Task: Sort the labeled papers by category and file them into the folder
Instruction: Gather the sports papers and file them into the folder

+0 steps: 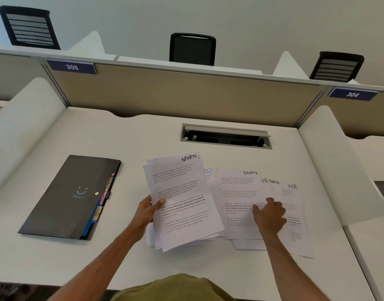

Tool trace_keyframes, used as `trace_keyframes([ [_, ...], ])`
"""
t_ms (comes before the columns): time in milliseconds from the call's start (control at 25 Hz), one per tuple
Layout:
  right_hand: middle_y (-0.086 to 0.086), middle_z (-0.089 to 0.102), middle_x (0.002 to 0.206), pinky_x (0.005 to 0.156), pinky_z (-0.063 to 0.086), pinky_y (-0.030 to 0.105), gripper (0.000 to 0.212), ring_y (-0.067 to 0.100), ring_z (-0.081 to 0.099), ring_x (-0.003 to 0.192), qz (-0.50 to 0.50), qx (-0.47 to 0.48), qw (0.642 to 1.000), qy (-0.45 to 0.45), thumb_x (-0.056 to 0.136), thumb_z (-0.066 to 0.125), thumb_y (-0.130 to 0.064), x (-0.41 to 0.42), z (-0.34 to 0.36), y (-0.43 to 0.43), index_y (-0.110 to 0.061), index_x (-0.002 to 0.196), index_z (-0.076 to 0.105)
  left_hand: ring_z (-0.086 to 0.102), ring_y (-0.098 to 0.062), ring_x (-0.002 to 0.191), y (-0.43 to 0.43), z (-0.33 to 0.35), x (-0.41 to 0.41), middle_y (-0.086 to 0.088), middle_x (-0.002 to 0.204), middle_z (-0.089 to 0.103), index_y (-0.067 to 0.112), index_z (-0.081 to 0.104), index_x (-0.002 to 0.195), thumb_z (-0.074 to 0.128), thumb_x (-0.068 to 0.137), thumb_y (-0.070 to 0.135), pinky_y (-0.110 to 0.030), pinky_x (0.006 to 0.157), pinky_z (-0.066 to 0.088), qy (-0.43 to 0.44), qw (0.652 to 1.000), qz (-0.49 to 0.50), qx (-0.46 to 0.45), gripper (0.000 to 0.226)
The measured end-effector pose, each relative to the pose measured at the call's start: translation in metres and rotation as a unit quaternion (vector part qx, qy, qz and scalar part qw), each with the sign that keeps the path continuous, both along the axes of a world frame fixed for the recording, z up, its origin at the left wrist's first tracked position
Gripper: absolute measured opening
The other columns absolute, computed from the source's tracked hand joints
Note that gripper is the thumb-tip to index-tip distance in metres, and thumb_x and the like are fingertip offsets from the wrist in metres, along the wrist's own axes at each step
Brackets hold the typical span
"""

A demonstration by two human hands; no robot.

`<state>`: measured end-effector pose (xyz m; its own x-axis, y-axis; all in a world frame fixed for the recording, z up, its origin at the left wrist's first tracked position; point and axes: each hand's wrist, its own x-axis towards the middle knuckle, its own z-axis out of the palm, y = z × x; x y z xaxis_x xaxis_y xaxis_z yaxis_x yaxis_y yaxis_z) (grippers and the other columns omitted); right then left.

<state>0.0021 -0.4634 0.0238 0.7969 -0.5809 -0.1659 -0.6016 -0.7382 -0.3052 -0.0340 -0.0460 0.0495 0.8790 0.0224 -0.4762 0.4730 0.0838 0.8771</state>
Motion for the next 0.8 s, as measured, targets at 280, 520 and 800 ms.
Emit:
trace_keyframes([
  [280, 0.019, 0.051, 0.137, 0.105, 0.04, 0.056, 0.069, 0.04, 0.045, 0.132, -0.007, 0.017, 0.997, 0.077, 0.086, 0.08, -0.048, -0.003, -0.005, -0.032, -0.01, 0.136, 0.051, 0.078, -0.023, 0.107, -0.011, 0.003, -0.004, 0.003, 0.123, 0.079, 0.025, 0.066, 0.137, 0.071, 0.101, 0.031, -0.038, 0.078, 0.065, 0.006, 1.0, -0.011, -0.001, 0.037],
  [520, 0.016, 0.07, 0.116, 0.102, 0.037, 0.049, 0.017, 0.039, 0.055, 0.118, -0.059, 0.053, 0.997, 0.016, 0.094, 0.064, -0.017, -0.001, 0.004, -0.047, -0.018, 0.111, 0.065, 0.079, -0.025, 0.106, -0.006, 0.004, -0.004, 0.002, 0.123, 0.079, 0.024, 0.065, 0.138, 0.071, 0.099, 0.033, -0.044, 0.081, 0.065, 0.004, 1.0, -0.001, 0.003, 0.04],
  [800, 0.015, 0.073, 0.113, 0.096, 0.049, 0.046, 0.012, 0.038, 0.064, 0.099, -0.147, 0.169, 0.971, -0.082, 0.096, 0.063, -0.012, -0.001, 0.014, -0.052, -0.017, 0.104, 0.069, 0.079, -0.024, 0.104, -0.011, 0.002, -0.004, 0.002, 0.121, 0.08, 0.023, 0.066, 0.137, 0.071, 0.101, 0.031, -0.04, 0.079, 0.065, 0.01, 1.0, -0.004, -0.001, 0.037],
])
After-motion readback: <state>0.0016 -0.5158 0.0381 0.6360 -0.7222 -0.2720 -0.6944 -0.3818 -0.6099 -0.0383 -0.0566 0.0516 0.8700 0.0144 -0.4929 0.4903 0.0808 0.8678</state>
